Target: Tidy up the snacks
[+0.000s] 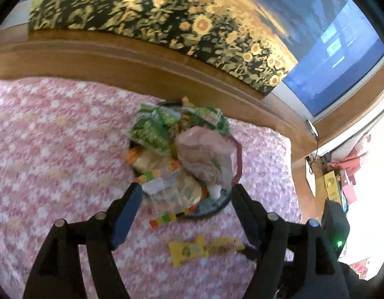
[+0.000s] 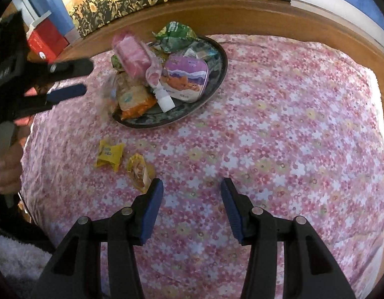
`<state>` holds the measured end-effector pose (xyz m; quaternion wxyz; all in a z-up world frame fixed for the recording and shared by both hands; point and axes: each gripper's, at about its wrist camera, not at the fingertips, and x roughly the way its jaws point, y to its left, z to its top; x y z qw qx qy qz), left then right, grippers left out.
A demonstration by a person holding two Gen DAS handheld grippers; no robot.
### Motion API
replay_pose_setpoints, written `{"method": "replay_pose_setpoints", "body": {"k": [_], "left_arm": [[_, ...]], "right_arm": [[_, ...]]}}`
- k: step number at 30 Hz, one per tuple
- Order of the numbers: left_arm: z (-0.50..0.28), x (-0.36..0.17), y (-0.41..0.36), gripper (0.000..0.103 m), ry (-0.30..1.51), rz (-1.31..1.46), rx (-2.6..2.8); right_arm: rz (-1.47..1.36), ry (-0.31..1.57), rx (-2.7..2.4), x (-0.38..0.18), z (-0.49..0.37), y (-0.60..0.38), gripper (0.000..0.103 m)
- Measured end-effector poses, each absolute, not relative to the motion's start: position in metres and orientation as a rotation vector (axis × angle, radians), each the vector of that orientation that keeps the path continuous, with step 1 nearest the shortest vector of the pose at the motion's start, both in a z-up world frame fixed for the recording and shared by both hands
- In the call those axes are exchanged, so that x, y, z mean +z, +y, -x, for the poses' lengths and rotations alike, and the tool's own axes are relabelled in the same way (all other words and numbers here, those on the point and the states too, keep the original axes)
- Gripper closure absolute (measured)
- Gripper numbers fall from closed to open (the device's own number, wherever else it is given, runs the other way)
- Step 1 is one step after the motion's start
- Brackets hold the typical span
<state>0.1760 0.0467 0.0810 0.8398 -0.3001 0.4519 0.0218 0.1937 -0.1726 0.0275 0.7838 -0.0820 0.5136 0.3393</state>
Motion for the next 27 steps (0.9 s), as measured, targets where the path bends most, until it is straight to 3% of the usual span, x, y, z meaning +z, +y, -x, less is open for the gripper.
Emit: {"method": "replay_pose_setpoints", "body": {"k": [7, 9, 10, 16, 17, 18, 27], "left_arm": [[-0.145, 0.043, 0.066, 0.027, 1.065, 0.785, 0.117], [-0.137, 0.036, 0.07, 0.038, 1.094, 0.773, 0.164], [-0.135, 0.035, 0.073, 0.049, 1.097, 0.778, 0.188], [-0.156, 0.035, 0.073, 0.053, 1.078, 0.809, 0.19], [-0.161, 0.036, 0.068, 0.071, 1.069, 0.781, 0.184], [-0.165, 0.038, 0.064, 0.075, 1.066, 0.761, 0.177], [-0.169, 0.062, 0.041, 0.077, 1.002, 0.668, 0.106]], "right_arm": [[0.165, 1.074, 0.725, 0.039, -0.174, -0.193, 0.052], [0.159, 1.069, 0.718, 0.04, -0.168, -0.198, 0.052], [0.155, 1.067, 0.714, 0.041, -0.165, -0.199, 0.052], [0.13, 1.085, 0.706, 0.035, -0.155, -0.206, 0.052], [0.132, 1.083, 0.708, 0.035, -0.153, -0.206, 0.052], [0.134, 1.081, 0.708, 0.035, -0.151, -0.205, 0.052], [0.118, 1.112, 0.67, 0.029, -0.152, -0.212, 0.052]]}}
